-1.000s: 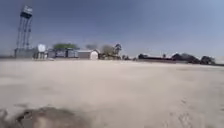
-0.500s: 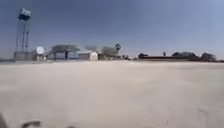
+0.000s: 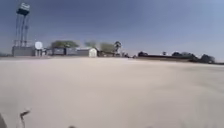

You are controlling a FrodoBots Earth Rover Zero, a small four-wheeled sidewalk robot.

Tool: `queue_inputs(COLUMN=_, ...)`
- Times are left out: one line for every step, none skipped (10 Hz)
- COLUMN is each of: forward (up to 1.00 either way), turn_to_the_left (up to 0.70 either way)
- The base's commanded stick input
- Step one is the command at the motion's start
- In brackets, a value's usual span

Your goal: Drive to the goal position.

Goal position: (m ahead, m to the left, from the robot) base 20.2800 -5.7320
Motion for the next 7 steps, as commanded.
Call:
queue_inputs(forward=1.0, turn_to_the_left=0.0)
queue_inputs(forward=1.0, turn_to_the_left=0.0)
queue_inputs(forward=1.0, turn_to_the_left=0.0)
queue_inputs(forward=1.0, turn_to_the_left=0.0)
queue_inputs(forward=1.0, turn_to_the_left=0.0)
queue_inputs(forward=1.0, turn_to_the_left=0.0)
queue_inputs(forward=1.0, turn_to_the_left=0.0)
